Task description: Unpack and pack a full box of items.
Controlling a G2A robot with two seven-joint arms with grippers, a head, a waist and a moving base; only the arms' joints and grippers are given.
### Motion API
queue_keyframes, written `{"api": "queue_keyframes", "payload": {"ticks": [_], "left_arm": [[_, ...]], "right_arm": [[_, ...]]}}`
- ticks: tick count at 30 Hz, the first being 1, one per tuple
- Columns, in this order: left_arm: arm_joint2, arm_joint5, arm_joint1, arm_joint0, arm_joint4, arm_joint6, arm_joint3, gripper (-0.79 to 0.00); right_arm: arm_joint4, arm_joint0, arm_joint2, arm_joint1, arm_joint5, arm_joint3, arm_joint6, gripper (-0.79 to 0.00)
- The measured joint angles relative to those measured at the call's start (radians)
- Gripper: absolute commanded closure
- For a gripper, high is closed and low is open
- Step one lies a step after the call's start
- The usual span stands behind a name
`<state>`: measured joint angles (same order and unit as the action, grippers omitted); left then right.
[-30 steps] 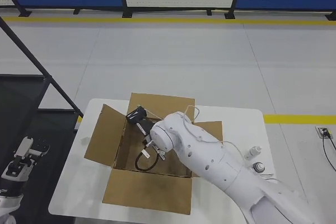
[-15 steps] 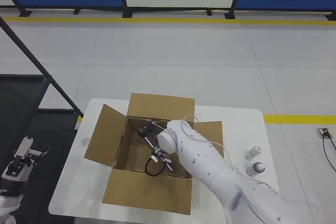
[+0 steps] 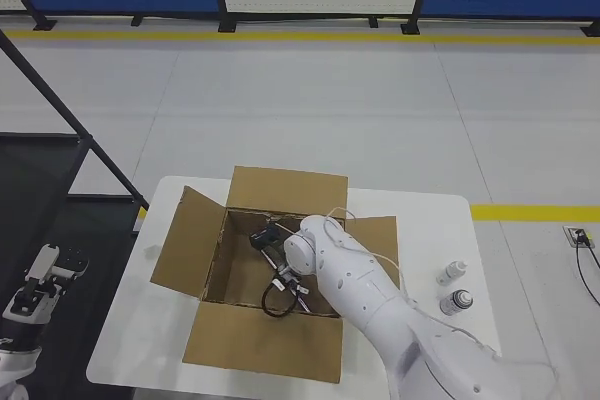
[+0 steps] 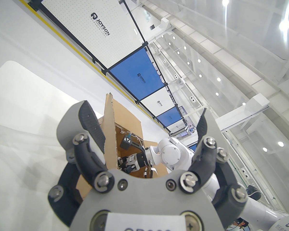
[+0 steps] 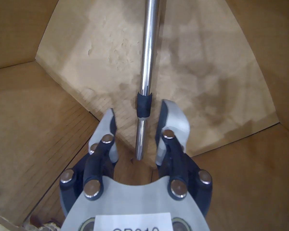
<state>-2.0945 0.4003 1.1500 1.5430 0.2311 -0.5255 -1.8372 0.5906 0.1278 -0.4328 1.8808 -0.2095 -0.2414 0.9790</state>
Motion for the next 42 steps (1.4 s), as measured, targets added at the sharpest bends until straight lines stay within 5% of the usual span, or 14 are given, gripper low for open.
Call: {"api": "queue_keyframes", "payload": {"ticks": [12, 22, 29, 31, 42], "left_arm": [[0.000, 0.000, 0.000, 0.000, 0.000, 0.000, 0.000, -0.785], [0.000, 0.000, 0.000, 0.000, 0.000, 0.000, 0.000, -0.785], [0.000, 0.000, 0.000, 0.000, 0.000, 0.000, 0.000, -0.785], [0.000, 0.000, 0.000, 0.000, 0.000, 0.000, 0.000, -0.785], [0.000, 0.000, 0.000, 0.000, 0.000, 0.000, 0.000, -0.785]], "right_arm": [[0.064, -0.038, 0.003, 0.023, -0.003, -0.065, -0.073, -0.560], [0.159, -0.034, -0.007, 0.001, 0.070, -0.243, -0.136, -0.551], [0.282, 0.011, -0.060, -0.069, 0.200, -0.497, -0.105, -0.603], [0.334, 0.035, -0.078, -0.094, 0.249, -0.583, -0.065, -0.785], [0.774, 0.361, -0.322, -0.271, 0.513, -1.218, 0.238, -0.785]]}}
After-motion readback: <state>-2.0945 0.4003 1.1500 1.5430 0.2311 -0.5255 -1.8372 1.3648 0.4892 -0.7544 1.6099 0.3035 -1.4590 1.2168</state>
